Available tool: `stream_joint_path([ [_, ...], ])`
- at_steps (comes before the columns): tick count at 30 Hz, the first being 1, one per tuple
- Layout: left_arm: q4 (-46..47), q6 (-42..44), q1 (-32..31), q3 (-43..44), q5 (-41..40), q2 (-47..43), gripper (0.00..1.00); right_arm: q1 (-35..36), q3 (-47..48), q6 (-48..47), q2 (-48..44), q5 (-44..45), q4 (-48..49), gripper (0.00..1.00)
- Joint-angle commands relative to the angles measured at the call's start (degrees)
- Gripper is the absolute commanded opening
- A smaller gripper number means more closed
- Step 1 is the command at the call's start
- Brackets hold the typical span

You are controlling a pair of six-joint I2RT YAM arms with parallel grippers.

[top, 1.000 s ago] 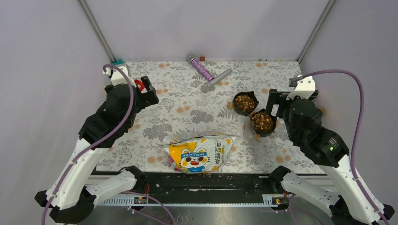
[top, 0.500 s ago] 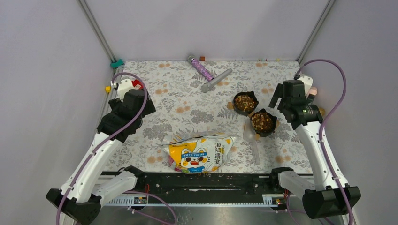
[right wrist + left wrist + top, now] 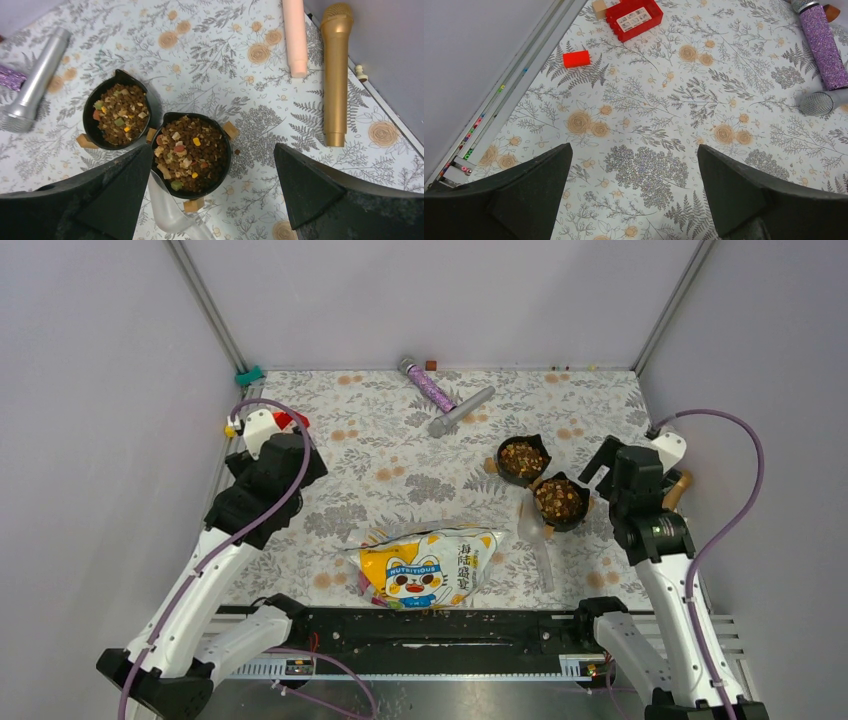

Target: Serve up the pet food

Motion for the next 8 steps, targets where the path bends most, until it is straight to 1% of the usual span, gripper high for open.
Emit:
stream_joint_path([
  [1,3.3,1.3,0.2,0.1,1.1,-0.1,0.99,-0.3,-2.6,0.7,-2.8,1.0,6.3,1.00],
  [5,3.8,1.7,0.2,-0.1,2.4,-0.5,0.98,-0.3,-3.5,1.0,-3.5,2.0,6.9,0.99],
  [8,4.6,2.0,0.2,-0.8,2.8,-0.7,0.98,-0.3,-3.4,0.1,-3.4,0.6,6.9,0.99],
])
